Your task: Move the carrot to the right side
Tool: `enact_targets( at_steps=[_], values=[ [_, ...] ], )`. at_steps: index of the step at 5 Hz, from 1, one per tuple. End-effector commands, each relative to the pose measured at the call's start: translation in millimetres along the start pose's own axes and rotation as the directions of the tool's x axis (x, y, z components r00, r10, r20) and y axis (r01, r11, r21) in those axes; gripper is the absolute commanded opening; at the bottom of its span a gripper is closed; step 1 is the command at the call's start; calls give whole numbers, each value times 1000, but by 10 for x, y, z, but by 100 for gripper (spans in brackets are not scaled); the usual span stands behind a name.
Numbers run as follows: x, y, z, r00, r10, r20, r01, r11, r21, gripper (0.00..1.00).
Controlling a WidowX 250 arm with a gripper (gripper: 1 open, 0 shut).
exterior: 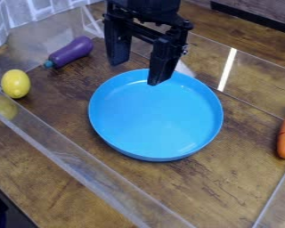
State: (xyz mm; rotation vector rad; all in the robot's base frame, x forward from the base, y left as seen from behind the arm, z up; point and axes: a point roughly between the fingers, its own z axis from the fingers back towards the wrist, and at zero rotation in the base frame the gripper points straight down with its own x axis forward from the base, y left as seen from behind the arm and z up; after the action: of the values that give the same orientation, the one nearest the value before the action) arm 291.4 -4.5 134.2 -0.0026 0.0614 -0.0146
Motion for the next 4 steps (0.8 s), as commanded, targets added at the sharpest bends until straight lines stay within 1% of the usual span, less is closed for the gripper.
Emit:
enact_targets(
  at_steps=[1, 2, 3, 4],
  values=[
    [48, 105, -11, 1000, -13, -13, 13, 1000, -2, 100],
    [152, 150, -32, 999, -35, -18, 35, 999, -8, 100],
    [128, 211, 18, 998, -54, -28, 54, 998, -11, 100],
    [149, 199, 65, 997, -76, -25, 76, 997, -17, 100]
  ],
)
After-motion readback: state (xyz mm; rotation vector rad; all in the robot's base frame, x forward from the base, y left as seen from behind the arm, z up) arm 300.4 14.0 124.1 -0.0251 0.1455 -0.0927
